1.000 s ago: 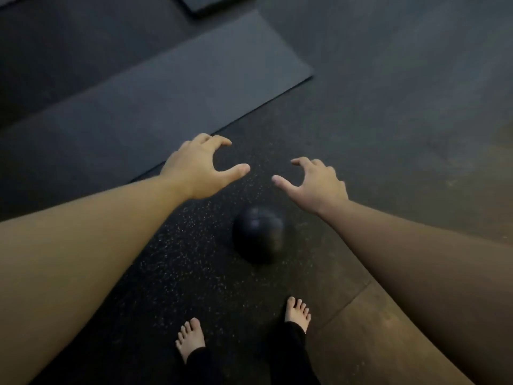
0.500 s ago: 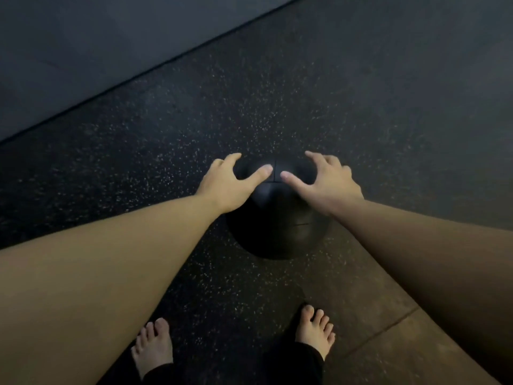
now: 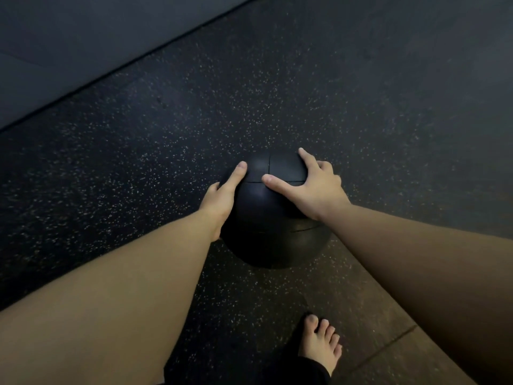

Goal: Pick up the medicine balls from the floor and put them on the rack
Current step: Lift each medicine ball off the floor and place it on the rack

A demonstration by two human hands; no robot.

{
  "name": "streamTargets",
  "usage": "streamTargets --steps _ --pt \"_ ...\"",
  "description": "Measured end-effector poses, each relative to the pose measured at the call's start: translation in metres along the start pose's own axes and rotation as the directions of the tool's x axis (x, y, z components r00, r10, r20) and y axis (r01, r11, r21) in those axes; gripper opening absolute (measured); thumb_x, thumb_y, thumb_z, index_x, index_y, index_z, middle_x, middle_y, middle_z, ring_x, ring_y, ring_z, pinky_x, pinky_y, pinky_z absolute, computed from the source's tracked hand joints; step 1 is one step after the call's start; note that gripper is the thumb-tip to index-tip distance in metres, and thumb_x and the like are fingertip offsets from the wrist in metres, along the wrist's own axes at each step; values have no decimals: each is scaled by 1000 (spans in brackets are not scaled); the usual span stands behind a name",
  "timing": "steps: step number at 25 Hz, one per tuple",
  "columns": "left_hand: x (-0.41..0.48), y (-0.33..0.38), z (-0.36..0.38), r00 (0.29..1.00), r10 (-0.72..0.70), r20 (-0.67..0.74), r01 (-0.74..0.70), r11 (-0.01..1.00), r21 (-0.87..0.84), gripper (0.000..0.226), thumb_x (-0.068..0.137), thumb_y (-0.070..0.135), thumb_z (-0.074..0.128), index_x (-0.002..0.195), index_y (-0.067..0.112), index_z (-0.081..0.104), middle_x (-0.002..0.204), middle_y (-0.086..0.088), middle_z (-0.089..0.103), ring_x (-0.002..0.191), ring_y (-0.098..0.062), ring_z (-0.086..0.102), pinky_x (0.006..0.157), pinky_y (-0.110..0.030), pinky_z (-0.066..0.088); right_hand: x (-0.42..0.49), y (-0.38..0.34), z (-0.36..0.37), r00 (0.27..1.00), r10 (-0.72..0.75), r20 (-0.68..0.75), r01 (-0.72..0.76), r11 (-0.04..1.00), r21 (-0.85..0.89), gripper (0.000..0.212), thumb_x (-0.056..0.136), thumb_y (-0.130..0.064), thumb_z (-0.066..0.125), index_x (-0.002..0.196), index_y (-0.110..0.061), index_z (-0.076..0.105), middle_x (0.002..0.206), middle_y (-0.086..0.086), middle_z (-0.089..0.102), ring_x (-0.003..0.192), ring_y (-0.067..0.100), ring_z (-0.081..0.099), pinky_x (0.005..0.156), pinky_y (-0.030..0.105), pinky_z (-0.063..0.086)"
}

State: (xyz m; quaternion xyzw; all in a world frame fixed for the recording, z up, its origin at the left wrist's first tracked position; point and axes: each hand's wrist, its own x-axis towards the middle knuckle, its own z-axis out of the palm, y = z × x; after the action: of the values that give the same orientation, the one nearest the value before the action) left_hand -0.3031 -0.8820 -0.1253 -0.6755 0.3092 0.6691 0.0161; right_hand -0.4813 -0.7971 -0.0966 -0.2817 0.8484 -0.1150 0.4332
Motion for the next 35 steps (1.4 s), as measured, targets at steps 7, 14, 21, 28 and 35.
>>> streamTargets --steps 7,14,21,28,35 --pt "-38 -3 -29 978 111 -177 -117 993 -26 118 45 91 76 148 38 55 137 4 65 120 -28 65 106 -54 53 -43 -21 12 993 -77 -89 87 989 121 121 49 -100 59 155 -54 22 163 -8 25 149 27 23 116 59 32" --pt "-184 73 -157 885 296 -360 -348 933 -89 84 50 89 72 121 44 66 118 11 70 107 -17 67 99 -46 57 -137 -194 -29 940 -333 -67 339 931 134 125 46 -103 55 156 -54 20 164 -10 22 151 23 20 118 58 31" --pt "-425 201 -363 632 453 -629 -666 732 -143 64 52 82 77 97 37 74 93 13 80 89 -13 75 80 -34 60 -311 -483 -95 700 -702 -129 714 689 122 121 48 -104 54 154 -56 22 163 -10 26 148 22 24 115 51 35" --pt "-751 233 -621 208 402 -892 -821 567 64 92 48 88 69 120 31 73 106 11 77 102 -14 73 82 -29 57 -602 -769 -94 310 -942 -130 932 274 236 118 48 -102 59 152 -56 24 159 -7 29 146 26 28 115 53 36" --pt "-1043 139 -810 -229 242 -943 -758 563 329 98 48 93 63 125 33 68 116 8 71 110 -18 66 94 -33 52 -901 -939 -2 -44 -980 -194 884 -129 449 115 51 -100 59 152 -50 33 152 -4 40 142 27 35 117 40 30"
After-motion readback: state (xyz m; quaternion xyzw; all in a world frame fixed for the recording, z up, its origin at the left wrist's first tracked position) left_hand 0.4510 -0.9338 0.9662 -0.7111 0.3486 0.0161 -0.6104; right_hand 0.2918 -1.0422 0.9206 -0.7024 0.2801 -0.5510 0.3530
